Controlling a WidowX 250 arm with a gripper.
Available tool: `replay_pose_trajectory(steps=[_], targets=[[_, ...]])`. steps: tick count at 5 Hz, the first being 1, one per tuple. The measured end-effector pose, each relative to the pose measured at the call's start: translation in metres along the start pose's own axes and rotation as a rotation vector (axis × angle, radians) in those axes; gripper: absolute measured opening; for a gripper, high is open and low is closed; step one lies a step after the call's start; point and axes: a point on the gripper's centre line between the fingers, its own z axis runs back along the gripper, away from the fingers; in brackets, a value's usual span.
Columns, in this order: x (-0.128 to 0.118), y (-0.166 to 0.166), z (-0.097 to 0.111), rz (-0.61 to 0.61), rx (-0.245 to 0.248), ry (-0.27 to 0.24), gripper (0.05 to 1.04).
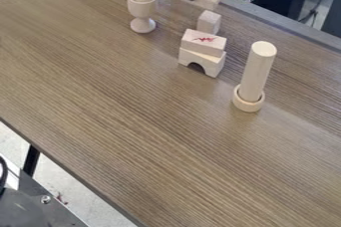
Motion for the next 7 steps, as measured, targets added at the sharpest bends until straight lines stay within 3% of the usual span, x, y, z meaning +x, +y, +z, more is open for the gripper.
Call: replay_pose_trajectory(steps=[3,4,5,6,7], targets=[[0.043,-0.032,-0.044,-0.033,0.022,-0.031,0.520],[0.043,-0.039,-0.058,-0.059,0.028,0.000,0.591],[0.038,-0.043,-0.062,-0.107,0.039,0.037,0.891],[0.031,-0.055,-0.044,-0.240,-0.005,0.050,1.009],[0.015,-0.064,-0.012,-0.455,-0.057,0.014,1.001]])
